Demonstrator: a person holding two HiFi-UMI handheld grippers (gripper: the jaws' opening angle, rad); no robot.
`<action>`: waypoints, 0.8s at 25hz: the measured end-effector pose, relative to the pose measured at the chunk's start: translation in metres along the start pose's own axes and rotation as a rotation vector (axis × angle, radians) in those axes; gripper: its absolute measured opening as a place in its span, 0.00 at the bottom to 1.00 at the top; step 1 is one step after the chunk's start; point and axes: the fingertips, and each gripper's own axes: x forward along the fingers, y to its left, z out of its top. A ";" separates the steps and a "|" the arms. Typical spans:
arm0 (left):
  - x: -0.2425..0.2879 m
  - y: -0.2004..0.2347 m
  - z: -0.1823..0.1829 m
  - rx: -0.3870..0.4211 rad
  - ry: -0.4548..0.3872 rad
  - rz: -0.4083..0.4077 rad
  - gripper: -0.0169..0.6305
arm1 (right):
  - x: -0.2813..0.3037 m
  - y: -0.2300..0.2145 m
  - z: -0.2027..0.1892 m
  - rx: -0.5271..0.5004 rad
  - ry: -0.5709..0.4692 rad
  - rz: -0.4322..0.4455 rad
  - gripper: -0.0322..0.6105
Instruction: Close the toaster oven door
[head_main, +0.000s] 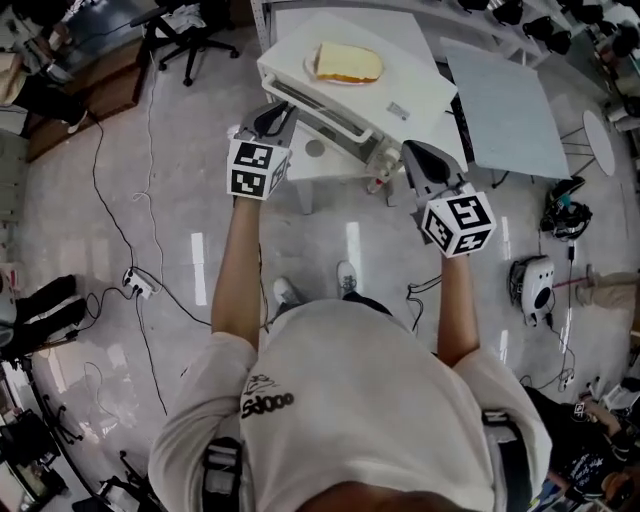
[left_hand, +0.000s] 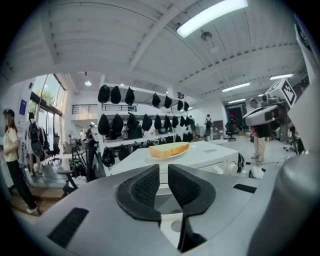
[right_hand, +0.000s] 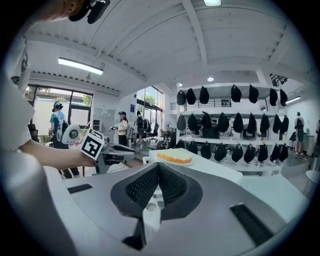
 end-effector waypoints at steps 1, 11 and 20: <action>-0.011 0.004 0.004 0.017 0.000 0.013 0.12 | 0.006 0.004 0.008 -0.018 -0.013 0.016 0.06; -0.124 0.063 0.033 0.047 -0.007 0.251 0.06 | 0.056 0.056 0.073 -0.125 -0.125 0.182 0.06; -0.191 0.084 0.063 0.087 -0.049 0.356 0.06 | 0.085 0.107 0.111 -0.186 -0.176 0.291 0.06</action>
